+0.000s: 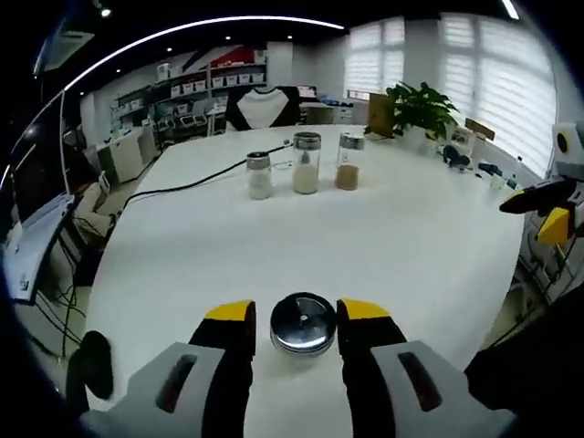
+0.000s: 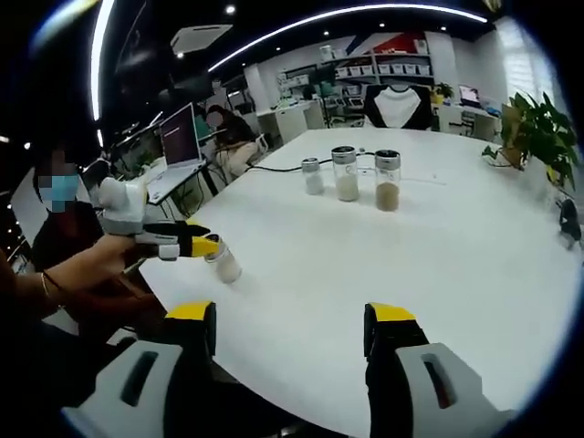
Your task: Rotate the seasoning bottle until the label or dispensing opening points toward the visible target arrow and the bottle remains upright within the marked orientation range
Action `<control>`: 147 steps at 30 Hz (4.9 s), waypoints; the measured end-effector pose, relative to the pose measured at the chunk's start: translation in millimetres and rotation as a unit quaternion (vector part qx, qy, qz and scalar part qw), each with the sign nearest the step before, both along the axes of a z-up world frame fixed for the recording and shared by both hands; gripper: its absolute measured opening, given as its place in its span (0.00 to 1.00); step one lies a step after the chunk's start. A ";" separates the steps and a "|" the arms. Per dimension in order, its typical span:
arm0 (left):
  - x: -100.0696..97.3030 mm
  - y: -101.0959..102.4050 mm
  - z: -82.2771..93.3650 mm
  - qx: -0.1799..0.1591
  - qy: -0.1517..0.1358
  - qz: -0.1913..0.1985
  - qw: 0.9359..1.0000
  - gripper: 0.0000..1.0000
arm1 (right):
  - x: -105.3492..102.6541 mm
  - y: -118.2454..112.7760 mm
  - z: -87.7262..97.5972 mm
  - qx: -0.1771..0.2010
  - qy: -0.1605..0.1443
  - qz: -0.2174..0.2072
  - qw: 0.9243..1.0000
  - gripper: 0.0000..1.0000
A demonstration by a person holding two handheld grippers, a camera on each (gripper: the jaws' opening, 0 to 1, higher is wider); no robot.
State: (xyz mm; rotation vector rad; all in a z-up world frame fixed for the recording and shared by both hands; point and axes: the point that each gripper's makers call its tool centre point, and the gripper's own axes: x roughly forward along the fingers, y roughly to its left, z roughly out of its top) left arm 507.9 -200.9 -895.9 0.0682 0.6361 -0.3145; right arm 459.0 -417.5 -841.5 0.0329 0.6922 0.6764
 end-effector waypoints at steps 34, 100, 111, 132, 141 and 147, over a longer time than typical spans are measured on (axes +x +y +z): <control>-19.3 -2.9 -8.7 0.036 0.006 -0.323 0.946 0.32 | -7.2 1.0 1.9 0.023 -0.012 -0.015 1.000 0.65; -15.9 8.6 -23.0 0.089 0.082 -0.292 0.949 0.34 | 4.7 -27.1 5.5 0.054 -0.011 -0.033 0.998 0.65; -5.3 5.8 -12.2 0.009 0.062 -0.154 0.986 0.42 | 11.8 -29.3 10.3 0.064 -0.024 -0.040 0.997 0.64; -9.1 7.7 -21.2 0.024 0.080 -0.143 0.986 0.34 | 5.0 -41.0 9.3 0.072 -0.025 -0.053 0.996 0.64; -16.2 3.0 -22.0 0.048 0.087 -0.258 0.961 0.34 | -2.5 -50.8 5.1 0.063 -0.017 -0.055 0.996 0.64; -20.4 3.0 -24.2 0.065 0.107 -0.323 0.938 0.34 | -1.9 -51.6 6.2 0.060 -0.018 -0.056 0.996 0.64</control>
